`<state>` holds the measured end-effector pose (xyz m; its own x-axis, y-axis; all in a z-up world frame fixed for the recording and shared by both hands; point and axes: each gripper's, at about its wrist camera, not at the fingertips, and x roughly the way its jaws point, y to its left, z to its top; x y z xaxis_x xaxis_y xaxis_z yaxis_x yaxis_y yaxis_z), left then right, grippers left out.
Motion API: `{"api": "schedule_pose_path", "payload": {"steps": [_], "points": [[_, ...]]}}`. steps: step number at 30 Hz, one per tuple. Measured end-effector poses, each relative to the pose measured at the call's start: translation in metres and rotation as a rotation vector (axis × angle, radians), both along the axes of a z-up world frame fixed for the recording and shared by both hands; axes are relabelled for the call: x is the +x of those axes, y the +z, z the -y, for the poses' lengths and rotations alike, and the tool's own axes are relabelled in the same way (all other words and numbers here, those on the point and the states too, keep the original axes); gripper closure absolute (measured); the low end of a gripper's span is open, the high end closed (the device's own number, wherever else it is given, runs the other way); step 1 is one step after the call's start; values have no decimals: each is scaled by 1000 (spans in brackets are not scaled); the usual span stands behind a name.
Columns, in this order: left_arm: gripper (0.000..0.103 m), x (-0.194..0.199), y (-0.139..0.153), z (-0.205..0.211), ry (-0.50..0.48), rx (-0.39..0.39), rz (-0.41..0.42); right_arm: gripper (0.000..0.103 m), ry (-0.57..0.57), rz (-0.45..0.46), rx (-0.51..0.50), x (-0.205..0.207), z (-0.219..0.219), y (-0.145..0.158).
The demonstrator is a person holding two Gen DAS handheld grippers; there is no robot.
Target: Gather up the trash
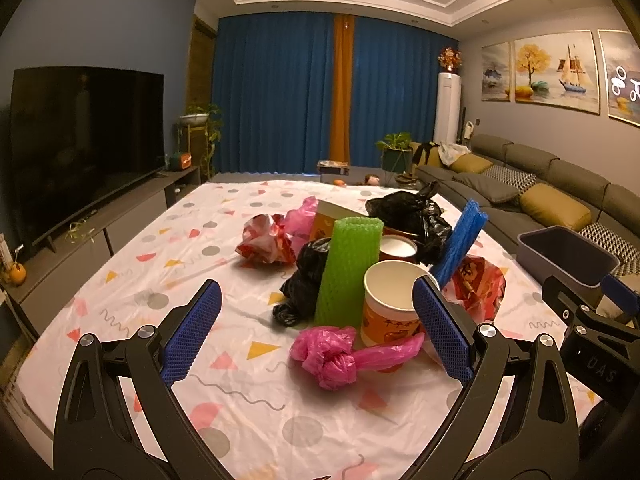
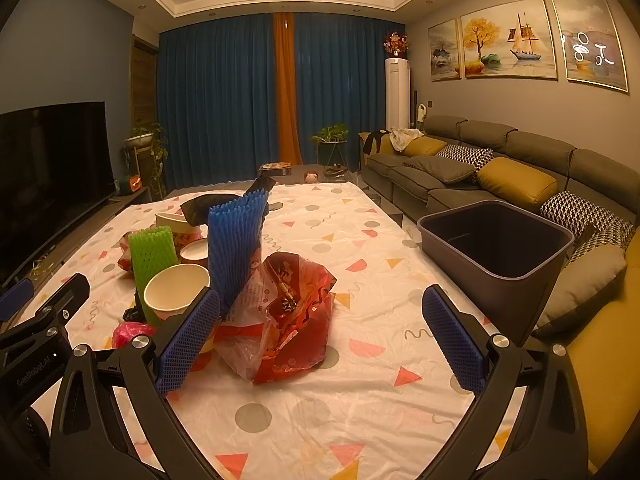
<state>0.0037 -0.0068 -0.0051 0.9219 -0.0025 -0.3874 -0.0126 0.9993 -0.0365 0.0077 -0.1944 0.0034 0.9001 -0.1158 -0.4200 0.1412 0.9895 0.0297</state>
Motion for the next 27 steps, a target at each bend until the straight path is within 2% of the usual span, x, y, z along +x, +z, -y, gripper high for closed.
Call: {"api": "schedule_pose_path", "payload": {"steps": [24,27], "points": [[8,-4,1,-2,-14,-7,26,5,14,5,10,1,2,-7],[12,-2,-3,-9,-33,-28,21,5,26,5,10,3,3,-11]]}}
